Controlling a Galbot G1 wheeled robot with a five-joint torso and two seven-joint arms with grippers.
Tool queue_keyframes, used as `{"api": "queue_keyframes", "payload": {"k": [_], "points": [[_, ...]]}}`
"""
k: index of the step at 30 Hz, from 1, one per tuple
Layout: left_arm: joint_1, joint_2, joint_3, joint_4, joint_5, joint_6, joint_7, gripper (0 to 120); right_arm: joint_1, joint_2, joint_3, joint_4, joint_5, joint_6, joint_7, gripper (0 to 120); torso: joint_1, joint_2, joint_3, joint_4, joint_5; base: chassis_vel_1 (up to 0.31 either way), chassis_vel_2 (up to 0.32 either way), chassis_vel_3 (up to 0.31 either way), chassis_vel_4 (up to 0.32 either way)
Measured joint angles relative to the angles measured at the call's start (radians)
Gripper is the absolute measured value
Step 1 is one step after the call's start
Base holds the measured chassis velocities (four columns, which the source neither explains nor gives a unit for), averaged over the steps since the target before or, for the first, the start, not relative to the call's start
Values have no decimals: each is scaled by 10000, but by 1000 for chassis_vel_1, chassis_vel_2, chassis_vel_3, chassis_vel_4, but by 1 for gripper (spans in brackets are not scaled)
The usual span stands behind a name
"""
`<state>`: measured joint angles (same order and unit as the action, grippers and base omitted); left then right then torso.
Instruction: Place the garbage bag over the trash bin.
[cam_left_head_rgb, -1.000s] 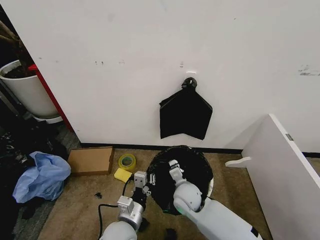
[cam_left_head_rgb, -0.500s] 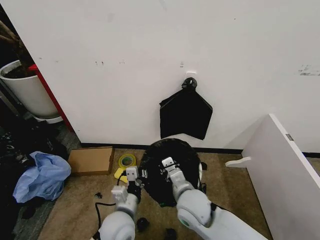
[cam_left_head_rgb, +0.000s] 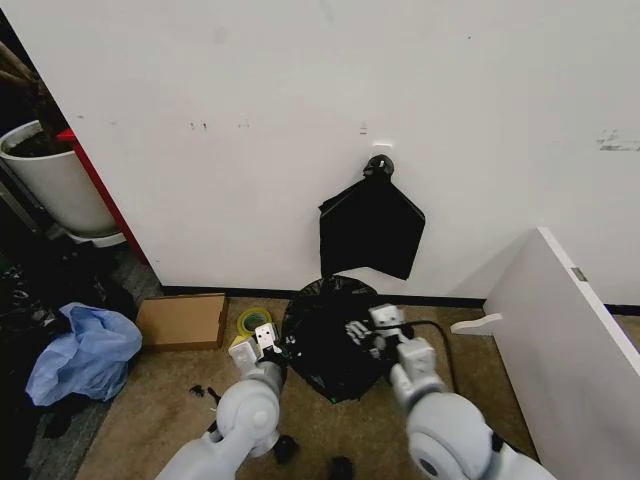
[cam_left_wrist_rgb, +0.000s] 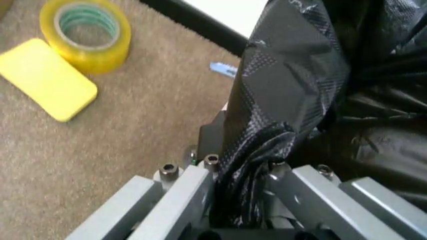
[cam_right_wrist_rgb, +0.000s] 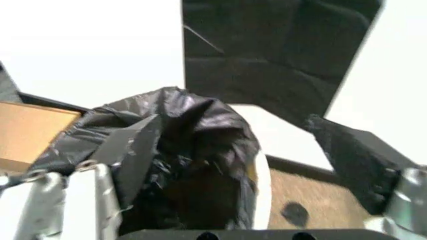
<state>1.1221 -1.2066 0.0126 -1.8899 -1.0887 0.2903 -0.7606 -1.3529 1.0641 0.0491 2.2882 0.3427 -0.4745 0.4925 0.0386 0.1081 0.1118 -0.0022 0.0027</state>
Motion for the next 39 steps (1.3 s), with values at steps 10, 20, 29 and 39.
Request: {"api": "queue_keyframes", "payload": {"k": [10,20,29,39], "points": [[-402,-128,44,776,298,-62,36,9,-1262,281,1026,116,-277,415,-48,100,0,0,-1,1,-2,0,0,0,0],[-163,30,-90,387,413,-144,34,45,-1234,400,1135,144,-159,430,-133,100,0,0,0,2,-2,0,0,0,0],[1153,738,-770,-1335,954,178,517,82,-1586,899,1419,-74,-619,2400,-769,100,-1,0,-1,3,-2,0,0,0,0],[4043,1138,-1281,-3125,6018,-1804,2780,100,-3225,2438,3194,-487,-695,4889,-1214,100,0,1,-1,0,-2,0,0,0,0]]}}
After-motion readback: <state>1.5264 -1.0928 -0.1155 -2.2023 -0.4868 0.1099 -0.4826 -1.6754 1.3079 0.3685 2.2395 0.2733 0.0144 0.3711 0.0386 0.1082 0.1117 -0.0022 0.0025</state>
